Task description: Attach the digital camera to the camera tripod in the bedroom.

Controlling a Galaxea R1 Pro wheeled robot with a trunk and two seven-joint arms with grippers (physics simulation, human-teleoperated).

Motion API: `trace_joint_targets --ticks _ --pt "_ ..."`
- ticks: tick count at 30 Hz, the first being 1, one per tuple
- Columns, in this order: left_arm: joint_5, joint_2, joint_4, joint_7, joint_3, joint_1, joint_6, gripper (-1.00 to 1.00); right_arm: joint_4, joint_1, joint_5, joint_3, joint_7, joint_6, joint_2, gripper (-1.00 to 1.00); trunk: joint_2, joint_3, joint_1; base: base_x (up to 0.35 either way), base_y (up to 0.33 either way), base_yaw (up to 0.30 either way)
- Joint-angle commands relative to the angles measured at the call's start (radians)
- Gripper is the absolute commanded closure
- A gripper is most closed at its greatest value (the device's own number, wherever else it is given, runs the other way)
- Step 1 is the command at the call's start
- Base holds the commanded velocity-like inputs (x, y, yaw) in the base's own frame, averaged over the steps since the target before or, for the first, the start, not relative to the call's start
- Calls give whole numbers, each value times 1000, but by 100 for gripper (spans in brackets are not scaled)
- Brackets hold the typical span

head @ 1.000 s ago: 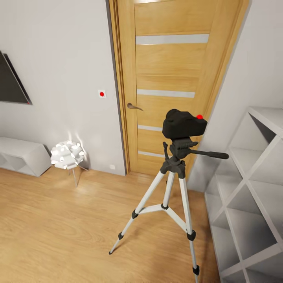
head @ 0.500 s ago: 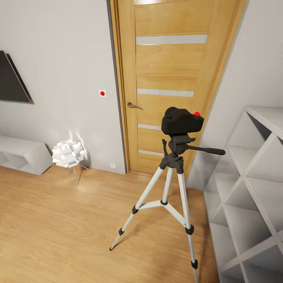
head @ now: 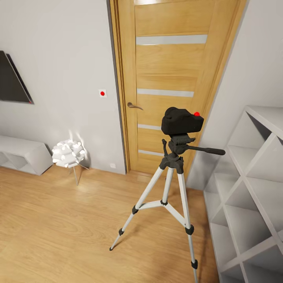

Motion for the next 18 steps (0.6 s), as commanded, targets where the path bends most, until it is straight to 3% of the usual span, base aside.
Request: trace_joint_targets --ticks 1,18 --pt "8 0 -1 3 -9 0 -2 -100 0 -1 8 -8 4 -3 1 -100 -2 -1 0 0 0 -4" --pt "6 1 -1 3 -9 0 -2 -100 -1 -1 7 -5 3 -10 5 -100 -2 21 0 0 0 -56"
